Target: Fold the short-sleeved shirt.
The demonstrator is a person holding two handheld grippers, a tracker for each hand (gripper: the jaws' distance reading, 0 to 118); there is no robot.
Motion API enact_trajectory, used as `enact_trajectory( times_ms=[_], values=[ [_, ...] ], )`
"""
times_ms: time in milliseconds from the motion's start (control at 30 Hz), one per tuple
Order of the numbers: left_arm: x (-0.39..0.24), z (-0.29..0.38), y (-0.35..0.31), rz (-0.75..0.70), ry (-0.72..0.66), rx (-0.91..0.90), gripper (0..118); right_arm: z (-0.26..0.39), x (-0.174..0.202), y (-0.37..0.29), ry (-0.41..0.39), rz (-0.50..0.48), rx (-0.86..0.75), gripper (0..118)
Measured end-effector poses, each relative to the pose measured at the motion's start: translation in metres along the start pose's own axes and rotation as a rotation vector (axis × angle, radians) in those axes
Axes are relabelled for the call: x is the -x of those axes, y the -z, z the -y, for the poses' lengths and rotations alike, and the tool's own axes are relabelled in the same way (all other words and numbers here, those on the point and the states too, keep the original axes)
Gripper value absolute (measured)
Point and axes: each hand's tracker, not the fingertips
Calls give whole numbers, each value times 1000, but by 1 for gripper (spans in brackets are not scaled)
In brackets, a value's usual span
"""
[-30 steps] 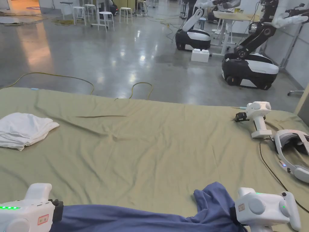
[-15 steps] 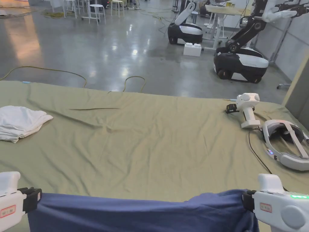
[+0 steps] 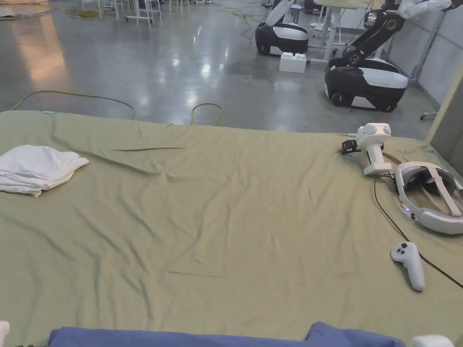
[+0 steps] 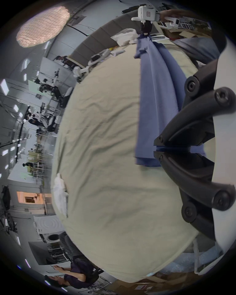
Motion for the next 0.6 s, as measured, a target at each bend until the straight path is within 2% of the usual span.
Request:
enact_trajectory(
  times_ms=[100,267,300,367,400,433,500,600],
  values=[
    [-2,19,14,-39,63,81,7,24,6,20,-16,20,69,1],
    [-7,31,33,-72,99,128,7,39,10,38,28,6,91,1],
    [3,31,43,-76,100,123,8,38,11,38,27,5,86,6],
    [4,27,44,-86,95,120,19,35,14,33,8,33,85,25],
    [3,25,42,-95,94,113,27,32,14,28,2,55,92,45],
    [2,23,38,-112,99,88,36,29,14,22,8,80,89,60],
    [-2,16,31,-144,113,18,49,21,15,2,19,123,41,65],
    [-13,-1,17,-94,83,-86,49,4,19,-27,29,181,-56,66]
  ],
)
